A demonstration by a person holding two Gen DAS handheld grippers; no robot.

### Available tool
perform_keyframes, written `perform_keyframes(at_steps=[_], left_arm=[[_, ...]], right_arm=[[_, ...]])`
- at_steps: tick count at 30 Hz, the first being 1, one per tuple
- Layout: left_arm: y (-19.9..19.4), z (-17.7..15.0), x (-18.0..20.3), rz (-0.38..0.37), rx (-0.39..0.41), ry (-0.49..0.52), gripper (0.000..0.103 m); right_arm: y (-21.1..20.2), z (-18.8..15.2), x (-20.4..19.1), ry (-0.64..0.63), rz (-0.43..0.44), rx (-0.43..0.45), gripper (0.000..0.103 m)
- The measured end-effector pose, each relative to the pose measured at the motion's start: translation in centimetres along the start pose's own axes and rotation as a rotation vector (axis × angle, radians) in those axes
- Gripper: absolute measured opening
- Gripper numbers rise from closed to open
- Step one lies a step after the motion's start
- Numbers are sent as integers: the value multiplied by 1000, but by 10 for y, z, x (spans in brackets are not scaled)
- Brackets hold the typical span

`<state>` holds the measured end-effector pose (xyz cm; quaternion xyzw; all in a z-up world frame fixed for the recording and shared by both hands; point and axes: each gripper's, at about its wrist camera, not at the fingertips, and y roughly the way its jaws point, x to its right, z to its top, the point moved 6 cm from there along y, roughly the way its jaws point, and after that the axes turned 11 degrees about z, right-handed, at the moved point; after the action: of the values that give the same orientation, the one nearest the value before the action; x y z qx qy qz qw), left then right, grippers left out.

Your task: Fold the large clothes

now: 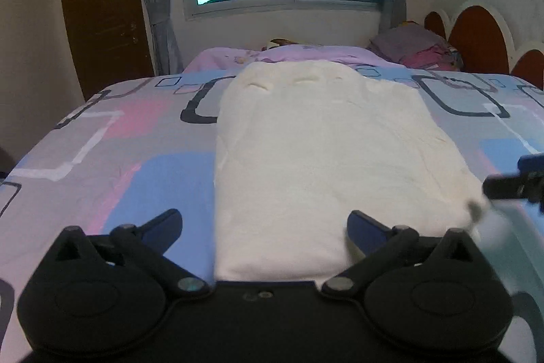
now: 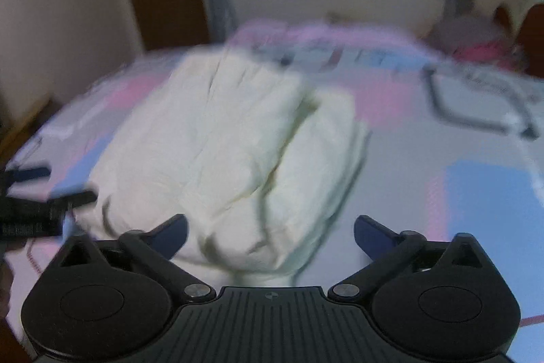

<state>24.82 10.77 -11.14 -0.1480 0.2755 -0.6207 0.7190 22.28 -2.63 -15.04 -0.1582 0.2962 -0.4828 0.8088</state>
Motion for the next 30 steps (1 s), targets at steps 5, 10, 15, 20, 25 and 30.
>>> perform_keyframes(at_steps=[5,10,15,20,25,30], left_arm=[[-38,-4,2,-14,32,2,103],[-80,2,2,-22,65,-16,103],[-119,0,1,-43,53,-53,103],[-152,-8,-1,-42,70,-69,103],[-184,-18,-3,-34,88,-91,103],[-214,-24,-2,-30,109,-100,103]], right_arm=[[-37,-13,-2,33,-16,28,103],[-74,-18,-21,10,-29,28,103],[-113,-25,-43,29,-1,42,103],[-149,-39,-65,11,10,52,103],[-181,-51,-80,-6,4,93,103],[-206,-59,-90,-18,-4,112,103]])
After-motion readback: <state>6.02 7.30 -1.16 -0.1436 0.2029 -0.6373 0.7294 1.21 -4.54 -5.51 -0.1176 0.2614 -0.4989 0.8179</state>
